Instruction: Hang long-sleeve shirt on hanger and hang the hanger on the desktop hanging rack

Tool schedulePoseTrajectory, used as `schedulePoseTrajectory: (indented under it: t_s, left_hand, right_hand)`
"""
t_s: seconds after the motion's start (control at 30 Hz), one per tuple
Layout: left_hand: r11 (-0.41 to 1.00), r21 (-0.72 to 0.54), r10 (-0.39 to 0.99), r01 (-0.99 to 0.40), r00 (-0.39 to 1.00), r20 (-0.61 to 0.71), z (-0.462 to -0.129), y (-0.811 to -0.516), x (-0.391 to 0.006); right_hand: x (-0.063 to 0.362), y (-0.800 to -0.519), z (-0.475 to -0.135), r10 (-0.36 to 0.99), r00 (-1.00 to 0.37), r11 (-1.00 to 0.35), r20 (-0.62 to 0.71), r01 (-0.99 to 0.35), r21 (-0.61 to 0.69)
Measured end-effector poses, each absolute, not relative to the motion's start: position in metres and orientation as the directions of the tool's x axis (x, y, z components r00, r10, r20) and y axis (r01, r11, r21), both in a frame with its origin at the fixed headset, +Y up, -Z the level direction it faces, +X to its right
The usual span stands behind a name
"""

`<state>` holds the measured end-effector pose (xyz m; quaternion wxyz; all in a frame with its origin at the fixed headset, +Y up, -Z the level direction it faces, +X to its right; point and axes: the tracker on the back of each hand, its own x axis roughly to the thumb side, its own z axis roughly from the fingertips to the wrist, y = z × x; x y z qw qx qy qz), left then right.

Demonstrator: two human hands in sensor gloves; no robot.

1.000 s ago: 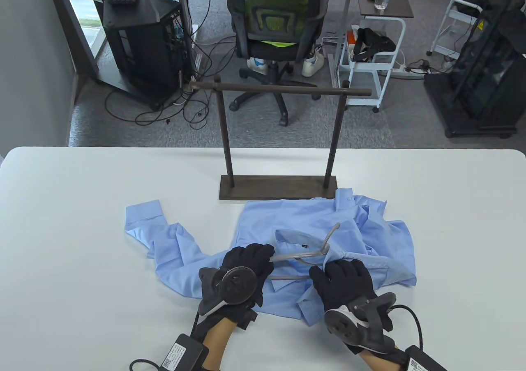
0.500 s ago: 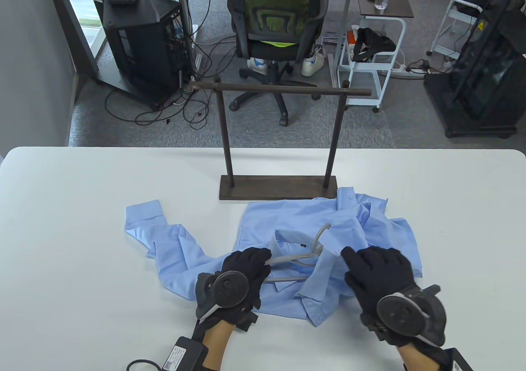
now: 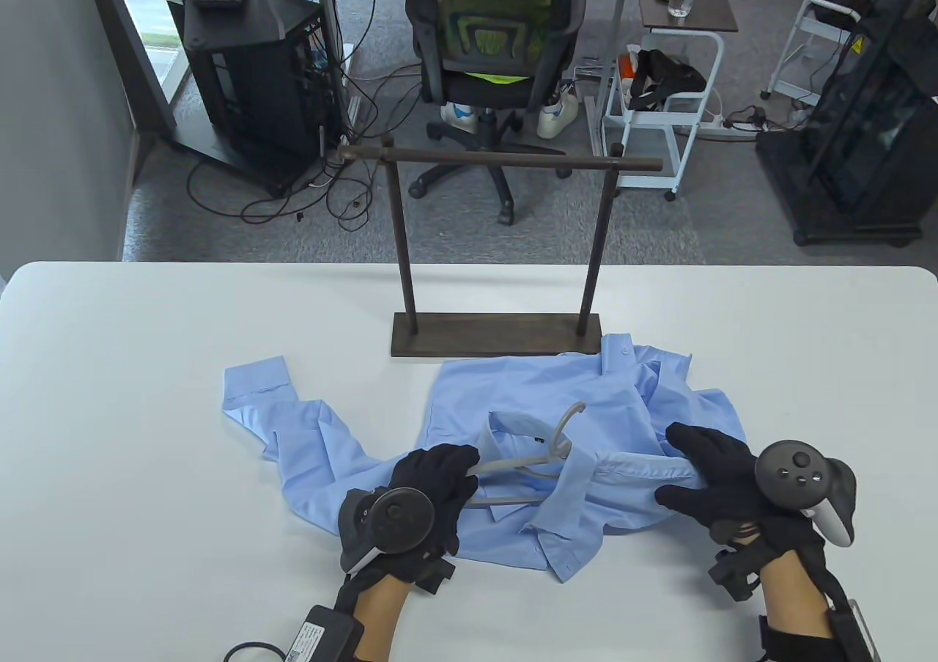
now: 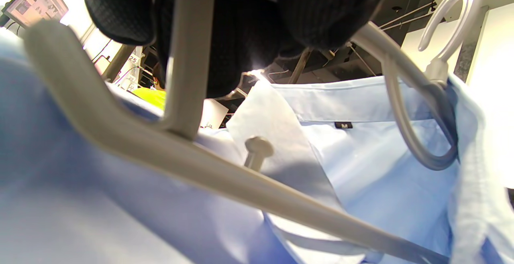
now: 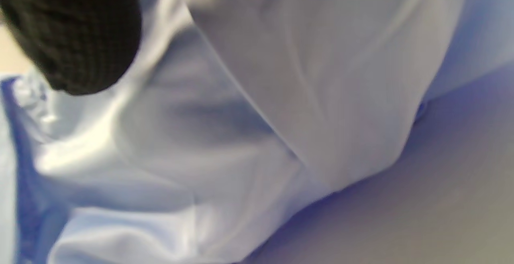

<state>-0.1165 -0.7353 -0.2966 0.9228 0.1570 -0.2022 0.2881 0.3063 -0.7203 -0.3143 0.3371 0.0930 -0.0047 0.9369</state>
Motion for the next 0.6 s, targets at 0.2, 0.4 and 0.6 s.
schedulePoseTrajectory:
  t_s: [0.2,0.4,0.6]
  left_hand:
    - [0.794,0.222,0.414,-0.566,0.77,0.485,-0.288,-0.729,-0.117]
    - [0.796,0.25,0.389,-0.551,0.782,0.487,-0.286,-0.726,-0.118]
    - [0.791,0.278,0.375,-0.545,0.791,0.484,-0.284,-0.723,-0.12]
  right_hand:
    - [0.303,-0.731,-0.319,0.651,-0.73,-0.743,0.208,-0.669,-0.02]
    - [0.303,-0.738,-0.32,0.664,-0.708,-0.713,0.241,-0.697,-0.08]
    - [0.301,-0.734,-0.318,0.648,-0.705,-0.682,0.287,-0.705,-0.195]
